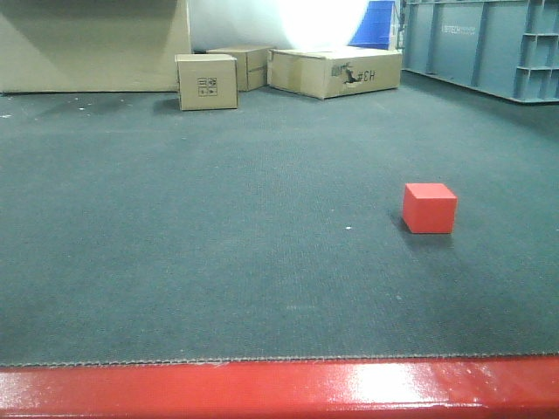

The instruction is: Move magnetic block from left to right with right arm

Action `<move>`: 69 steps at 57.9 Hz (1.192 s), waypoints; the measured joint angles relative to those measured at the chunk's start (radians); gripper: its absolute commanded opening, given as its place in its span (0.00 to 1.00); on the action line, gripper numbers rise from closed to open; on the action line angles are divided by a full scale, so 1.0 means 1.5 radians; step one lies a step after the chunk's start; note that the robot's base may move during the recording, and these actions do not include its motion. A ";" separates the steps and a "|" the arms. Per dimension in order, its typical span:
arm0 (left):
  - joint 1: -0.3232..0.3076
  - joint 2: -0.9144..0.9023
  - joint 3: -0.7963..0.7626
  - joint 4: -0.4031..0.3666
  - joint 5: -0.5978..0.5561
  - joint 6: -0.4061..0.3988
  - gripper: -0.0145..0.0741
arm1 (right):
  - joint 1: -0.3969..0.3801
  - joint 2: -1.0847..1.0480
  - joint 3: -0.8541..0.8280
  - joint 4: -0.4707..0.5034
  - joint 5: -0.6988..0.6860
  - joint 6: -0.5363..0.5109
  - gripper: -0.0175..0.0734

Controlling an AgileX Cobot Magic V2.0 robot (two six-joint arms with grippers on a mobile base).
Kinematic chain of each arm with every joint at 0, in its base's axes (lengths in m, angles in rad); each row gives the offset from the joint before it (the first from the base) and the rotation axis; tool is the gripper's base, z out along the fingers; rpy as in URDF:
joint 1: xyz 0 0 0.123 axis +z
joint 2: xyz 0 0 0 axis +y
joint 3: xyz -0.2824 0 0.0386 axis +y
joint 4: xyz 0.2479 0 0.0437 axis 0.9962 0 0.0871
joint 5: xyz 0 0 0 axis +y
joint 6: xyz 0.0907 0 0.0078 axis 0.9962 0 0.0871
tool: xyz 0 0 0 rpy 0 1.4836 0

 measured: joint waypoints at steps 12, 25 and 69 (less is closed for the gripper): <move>0.000 0.000 0.000 0.000 0.000 0.000 0.02 | 0.000 0.000 0.002 0.001 -0.010 0.000 0.26; 0.000 0.000 0.000 0.000 0.000 0.000 0.02 | 0.000 -0.012 0.020 -0.026 -0.049 0.000 0.26; 0.000 0.000 0.000 0.000 0.000 0.000 0.02 | -0.264 -0.246 0.356 -0.045 -0.259 -0.001 0.26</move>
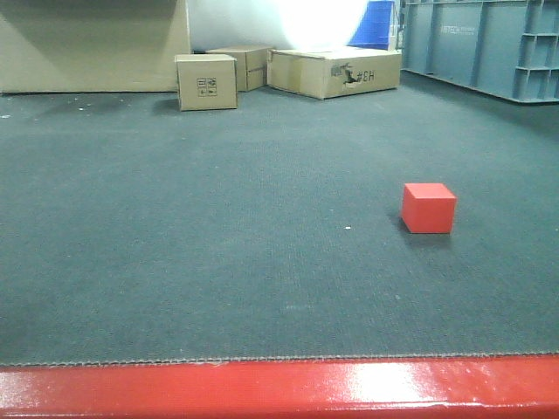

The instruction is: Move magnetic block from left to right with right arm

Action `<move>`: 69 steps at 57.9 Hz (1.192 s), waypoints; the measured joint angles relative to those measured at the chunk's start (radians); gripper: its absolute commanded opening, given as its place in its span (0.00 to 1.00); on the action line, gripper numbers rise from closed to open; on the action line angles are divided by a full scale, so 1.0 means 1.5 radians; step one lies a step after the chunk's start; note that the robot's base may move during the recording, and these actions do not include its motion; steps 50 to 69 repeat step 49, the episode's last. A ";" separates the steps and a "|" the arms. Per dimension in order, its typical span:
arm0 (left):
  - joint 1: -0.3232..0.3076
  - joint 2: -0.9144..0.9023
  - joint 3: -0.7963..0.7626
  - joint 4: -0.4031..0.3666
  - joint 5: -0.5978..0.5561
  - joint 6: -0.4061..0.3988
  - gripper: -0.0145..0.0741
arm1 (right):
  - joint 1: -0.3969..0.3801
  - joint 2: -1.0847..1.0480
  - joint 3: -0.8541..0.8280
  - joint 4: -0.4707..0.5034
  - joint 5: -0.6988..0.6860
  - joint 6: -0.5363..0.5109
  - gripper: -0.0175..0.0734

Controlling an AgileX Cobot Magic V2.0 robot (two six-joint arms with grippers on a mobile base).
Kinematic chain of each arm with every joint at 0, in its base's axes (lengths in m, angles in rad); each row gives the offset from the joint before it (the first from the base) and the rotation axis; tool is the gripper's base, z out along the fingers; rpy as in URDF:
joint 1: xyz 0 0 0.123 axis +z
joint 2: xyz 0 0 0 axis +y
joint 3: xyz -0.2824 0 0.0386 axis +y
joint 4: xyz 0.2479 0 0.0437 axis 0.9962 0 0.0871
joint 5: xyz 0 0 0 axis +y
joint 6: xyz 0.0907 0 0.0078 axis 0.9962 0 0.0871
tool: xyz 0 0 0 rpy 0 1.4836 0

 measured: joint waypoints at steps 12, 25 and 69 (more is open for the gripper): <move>0.000 0.000 0.000 0.000 0.000 0.000 0.02 | -0.001 0.000 0.000 0.003 0.003 0.000 0.26; 0.000 0.000 0.000 0.000 0.000 0.000 0.02 | -0.001 0.000 0.000 0.004 0.005 0.000 0.26; 0.000 0.000 0.000 0.000 0.000 0.000 0.02 | -0.001 0.000 0.000 0.005 0.005 0.000 0.26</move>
